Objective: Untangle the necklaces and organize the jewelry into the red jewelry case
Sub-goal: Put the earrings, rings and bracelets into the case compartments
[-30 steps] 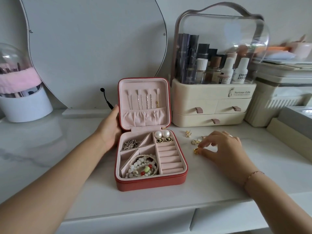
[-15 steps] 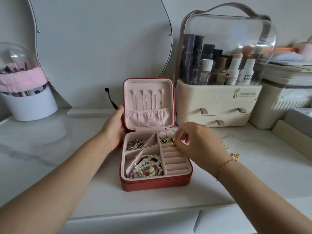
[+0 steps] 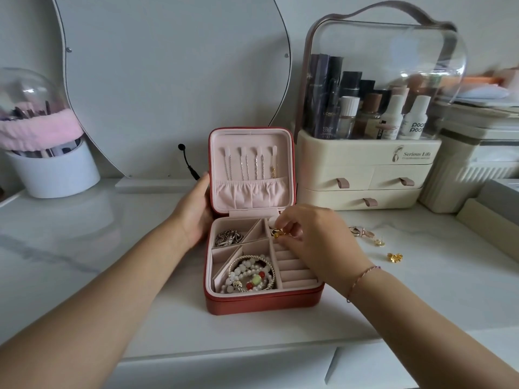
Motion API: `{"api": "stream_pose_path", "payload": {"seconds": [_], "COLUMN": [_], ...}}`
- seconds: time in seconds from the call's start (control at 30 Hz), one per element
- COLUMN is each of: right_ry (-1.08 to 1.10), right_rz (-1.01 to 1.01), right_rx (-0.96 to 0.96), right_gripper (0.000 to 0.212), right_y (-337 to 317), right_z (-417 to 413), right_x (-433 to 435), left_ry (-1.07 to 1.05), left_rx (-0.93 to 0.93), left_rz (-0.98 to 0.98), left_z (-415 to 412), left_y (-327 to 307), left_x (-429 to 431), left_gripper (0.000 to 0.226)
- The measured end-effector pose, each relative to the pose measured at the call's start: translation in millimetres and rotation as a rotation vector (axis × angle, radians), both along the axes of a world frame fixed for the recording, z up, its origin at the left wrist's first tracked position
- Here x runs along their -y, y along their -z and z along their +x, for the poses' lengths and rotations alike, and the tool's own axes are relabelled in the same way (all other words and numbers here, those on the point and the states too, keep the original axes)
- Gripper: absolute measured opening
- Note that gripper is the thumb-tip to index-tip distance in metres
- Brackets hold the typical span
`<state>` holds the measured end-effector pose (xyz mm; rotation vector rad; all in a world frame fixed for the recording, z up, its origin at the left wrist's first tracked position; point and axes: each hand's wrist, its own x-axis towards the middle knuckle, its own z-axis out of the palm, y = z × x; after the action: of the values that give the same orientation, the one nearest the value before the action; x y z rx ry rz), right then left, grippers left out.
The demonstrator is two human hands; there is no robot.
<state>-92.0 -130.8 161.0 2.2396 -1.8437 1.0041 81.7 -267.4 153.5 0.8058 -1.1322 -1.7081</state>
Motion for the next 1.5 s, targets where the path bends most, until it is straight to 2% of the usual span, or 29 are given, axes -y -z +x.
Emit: {"api": "stream_pose_path", "payload": {"seconds": [0.23,0.37,0.57,0.73,0.93,1.0,1.13,1.3,1.5], "right_ry": [-0.081,-0.126,-0.137,-0.163,-0.15,-0.102,0.131,0.402,0.405], "right_rz": [-0.095,-0.06,-0.032,-0.03,-0.045,-0.073,-0.121,-0.01,0.126], "right_rx": [-0.163,-0.11,-0.04,-0.054,0.036,0.085,0.1,0.043,0.226], "right_gripper": [0.015,0.01,0.017,0.018,0.02,0.021,0.021,0.024,0.019], "right_y": [-2,0,2,2,8,8,10,21,25], "right_z": [0,-5,-10,-10,-11,-17,-56,-114,-130], "right_x": [5,0,-2,-4,-9,-16,-37,-73,-88], "left_ry": [-0.001,-0.027,-0.042,-0.034,-0.035,-0.017,-0.054,-0.065,-0.058], "left_rx": [0.011,0.003,0.005,0.016,0.027,0.037,0.068,0.068,0.078], "left_rz": [0.007,-0.015,-0.046,-0.058,-0.038,-0.042,-0.07,-0.058,-0.073], "left_z": [-1,-2,-3,-3,-2,-1,-2,0,-1], "left_y": [-4,-5,-5,-5,-6,-5,-5,-4,-4], "left_x": [-5,-7,-7,-7,-7,-7,-8,-6,-7], "left_gripper": [0.047,0.041,0.034,0.039,0.041,0.044,0.037,0.039,0.037]}}
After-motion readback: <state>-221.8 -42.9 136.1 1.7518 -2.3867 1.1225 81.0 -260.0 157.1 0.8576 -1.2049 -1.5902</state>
